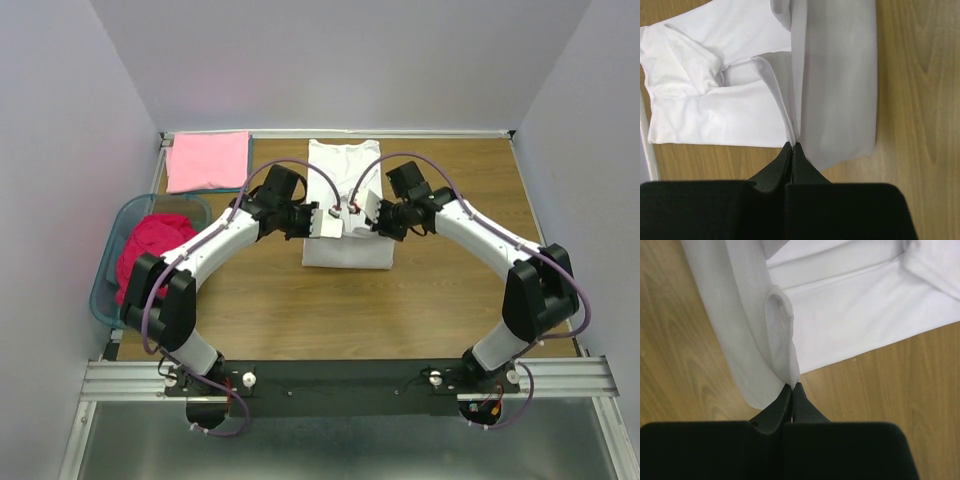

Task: Fold and stack the t-shirts
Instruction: Fold the tshirt

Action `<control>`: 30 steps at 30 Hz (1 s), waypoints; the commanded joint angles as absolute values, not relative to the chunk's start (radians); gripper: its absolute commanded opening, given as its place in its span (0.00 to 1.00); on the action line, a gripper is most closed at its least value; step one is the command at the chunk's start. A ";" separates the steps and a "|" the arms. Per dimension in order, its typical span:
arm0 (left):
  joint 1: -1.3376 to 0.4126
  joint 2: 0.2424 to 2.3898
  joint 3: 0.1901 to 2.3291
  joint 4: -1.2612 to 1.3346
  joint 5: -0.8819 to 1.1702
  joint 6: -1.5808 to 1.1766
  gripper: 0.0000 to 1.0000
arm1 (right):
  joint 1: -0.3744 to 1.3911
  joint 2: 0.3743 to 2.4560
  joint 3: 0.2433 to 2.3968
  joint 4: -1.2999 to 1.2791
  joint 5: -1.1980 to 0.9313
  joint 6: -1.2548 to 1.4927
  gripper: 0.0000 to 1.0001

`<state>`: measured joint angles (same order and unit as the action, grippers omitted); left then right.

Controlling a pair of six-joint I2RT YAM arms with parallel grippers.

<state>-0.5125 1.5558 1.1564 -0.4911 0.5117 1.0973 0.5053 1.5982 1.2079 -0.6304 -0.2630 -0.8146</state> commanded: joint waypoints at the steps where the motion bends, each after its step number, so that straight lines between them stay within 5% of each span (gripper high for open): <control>1: -0.482 1.615 1.239 -0.541 0.555 1.173 0.00 | 0.476 1.667 1.304 -0.647 -0.285 -0.876 0.01; 30: -0.328 2.123 1.733 -0.532 0.561 1.266 0.00 | 0.362 2.201 1.827 -0.661 -0.305 -0.983 0.01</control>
